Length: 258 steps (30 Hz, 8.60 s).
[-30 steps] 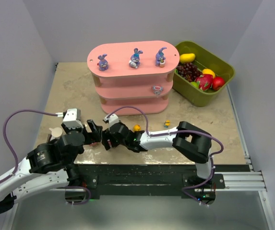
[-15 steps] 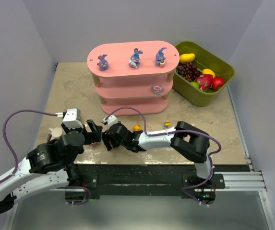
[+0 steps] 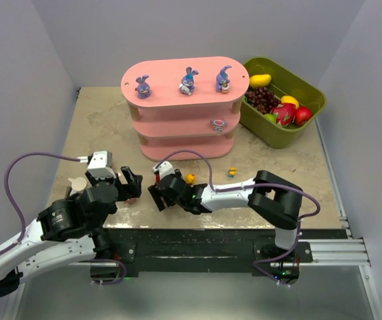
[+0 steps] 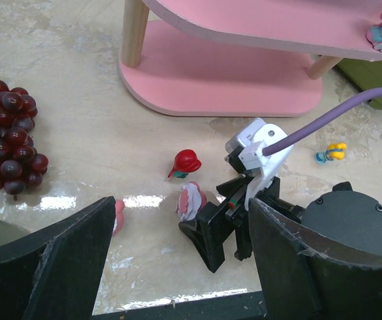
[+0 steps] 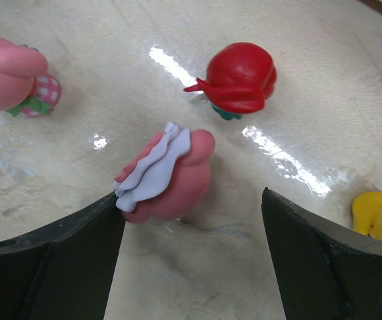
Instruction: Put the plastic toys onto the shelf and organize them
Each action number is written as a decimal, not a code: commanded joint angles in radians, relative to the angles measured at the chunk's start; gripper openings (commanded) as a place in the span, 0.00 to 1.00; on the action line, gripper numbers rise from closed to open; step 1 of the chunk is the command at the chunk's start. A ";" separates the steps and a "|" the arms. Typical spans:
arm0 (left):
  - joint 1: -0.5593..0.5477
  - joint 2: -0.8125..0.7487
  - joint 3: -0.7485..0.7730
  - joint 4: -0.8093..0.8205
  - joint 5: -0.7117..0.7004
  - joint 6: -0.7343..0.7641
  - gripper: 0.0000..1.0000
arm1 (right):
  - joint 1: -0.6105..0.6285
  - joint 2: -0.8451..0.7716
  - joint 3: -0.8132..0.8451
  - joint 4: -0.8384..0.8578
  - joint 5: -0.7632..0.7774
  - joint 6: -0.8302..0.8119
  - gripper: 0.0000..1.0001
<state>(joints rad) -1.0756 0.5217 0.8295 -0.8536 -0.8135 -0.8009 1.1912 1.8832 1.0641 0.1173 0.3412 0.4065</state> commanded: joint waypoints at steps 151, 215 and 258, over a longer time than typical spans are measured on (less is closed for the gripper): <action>-0.001 -0.042 0.007 0.031 -0.012 0.014 0.86 | -0.219 -0.322 0.327 -0.331 0.306 0.058 0.45; -0.001 -0.040 0.007 0.013 -0.032 0.005 0.86 | -0.317 -0.160 0.358 -0.212 0.191 -0.031 0.70; -0.001 -0.034 0.011 0.019 -0.029 0.006 0.86 | -0.317 -0.412 0.148 -0.114 0.143 0.031 0.20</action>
<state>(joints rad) -1.0756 0.4870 0.8295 -0.8536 -0.8154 -0.7918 0.8768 1.4673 1.2034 -0.0193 0.4820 0.4194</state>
